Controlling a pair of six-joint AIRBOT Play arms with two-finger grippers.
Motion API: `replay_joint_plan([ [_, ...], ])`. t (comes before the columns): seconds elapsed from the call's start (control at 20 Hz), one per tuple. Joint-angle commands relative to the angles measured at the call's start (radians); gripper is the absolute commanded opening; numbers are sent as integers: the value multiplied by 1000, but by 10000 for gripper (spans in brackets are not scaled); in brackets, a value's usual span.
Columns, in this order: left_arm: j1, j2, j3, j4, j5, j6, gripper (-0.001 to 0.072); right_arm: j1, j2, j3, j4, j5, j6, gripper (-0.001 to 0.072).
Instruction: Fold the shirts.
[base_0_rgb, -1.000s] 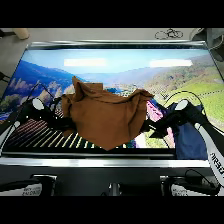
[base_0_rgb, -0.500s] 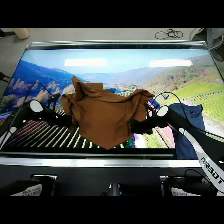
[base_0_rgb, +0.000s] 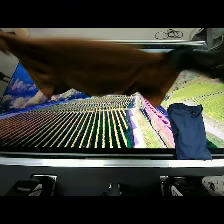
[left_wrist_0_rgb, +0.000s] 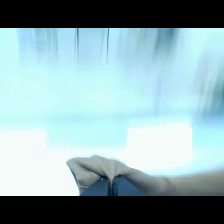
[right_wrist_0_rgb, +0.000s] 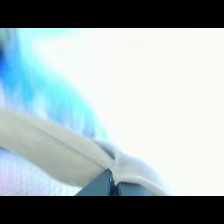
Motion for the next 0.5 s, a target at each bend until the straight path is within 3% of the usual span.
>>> replay_joint_plan([
  [0.0,2,147,206,19,226,-5,24,-20,225,153,-76,-111,6,23],
  [0.3,2,52,208,116,262,-4,24,-20,236,153,-222,72,162,23],
  [0.45,2,-76,207,256,227,-5,25,-19,108,150,-333,349,233,23],
])
